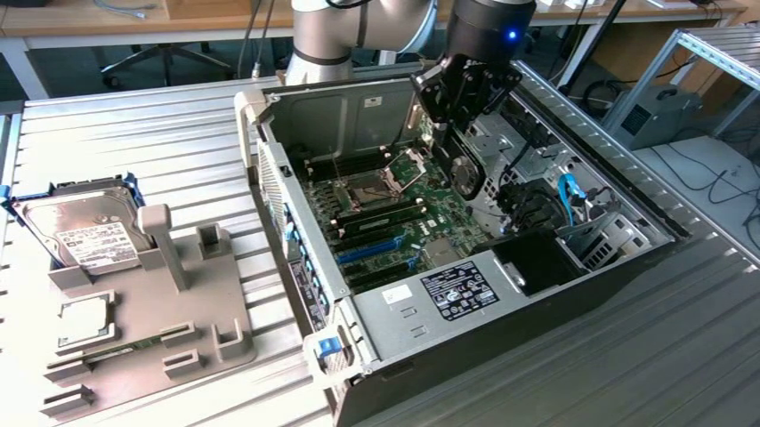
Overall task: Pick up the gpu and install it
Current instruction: 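Insert the gpu into the slot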
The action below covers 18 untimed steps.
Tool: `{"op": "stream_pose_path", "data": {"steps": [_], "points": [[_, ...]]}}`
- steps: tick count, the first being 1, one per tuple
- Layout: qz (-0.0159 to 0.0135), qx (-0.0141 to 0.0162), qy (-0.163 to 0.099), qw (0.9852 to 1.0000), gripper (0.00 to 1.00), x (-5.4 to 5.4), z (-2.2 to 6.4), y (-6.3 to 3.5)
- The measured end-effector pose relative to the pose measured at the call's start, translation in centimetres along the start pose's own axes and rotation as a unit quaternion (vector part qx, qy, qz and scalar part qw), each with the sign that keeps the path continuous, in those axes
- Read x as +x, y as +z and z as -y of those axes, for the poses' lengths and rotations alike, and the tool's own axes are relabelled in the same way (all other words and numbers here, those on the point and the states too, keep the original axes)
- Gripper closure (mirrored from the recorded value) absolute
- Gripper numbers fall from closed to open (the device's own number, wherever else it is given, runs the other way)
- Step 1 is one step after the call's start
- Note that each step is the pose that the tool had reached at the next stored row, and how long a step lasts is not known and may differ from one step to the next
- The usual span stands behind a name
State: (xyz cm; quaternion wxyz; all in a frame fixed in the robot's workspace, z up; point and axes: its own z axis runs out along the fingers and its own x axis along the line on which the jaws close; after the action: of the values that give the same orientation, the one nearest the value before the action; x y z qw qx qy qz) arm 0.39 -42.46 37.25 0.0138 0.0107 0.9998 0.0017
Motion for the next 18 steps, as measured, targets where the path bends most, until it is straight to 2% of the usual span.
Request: {"op": "stream_pose_path", "data": {"steps": [5,9,13,14,16,18], "points": [[-0.0001,-0.0009,-0.031,0.9995,0.73,-0.01,0.0,0.0],[-0.0003,-0.0018,-0.066,0.9978,0.73,-0.03,0.0,0.01],[-0.0004,-0.0027,-0.098,0.9951,0.73,-0.03,0.0,0.03],[-0.0004,-0.0031,-0.113,0.9936,0.73,-0.03,0.0,0.04],[-0.0005,-0.0035,-0.127,0.9918,0.73,-0.03,0.0,0.05],[-0.0006,-0.0042,-0.151,0.9885,0.73,-0.03,0.0,0.07]]}}
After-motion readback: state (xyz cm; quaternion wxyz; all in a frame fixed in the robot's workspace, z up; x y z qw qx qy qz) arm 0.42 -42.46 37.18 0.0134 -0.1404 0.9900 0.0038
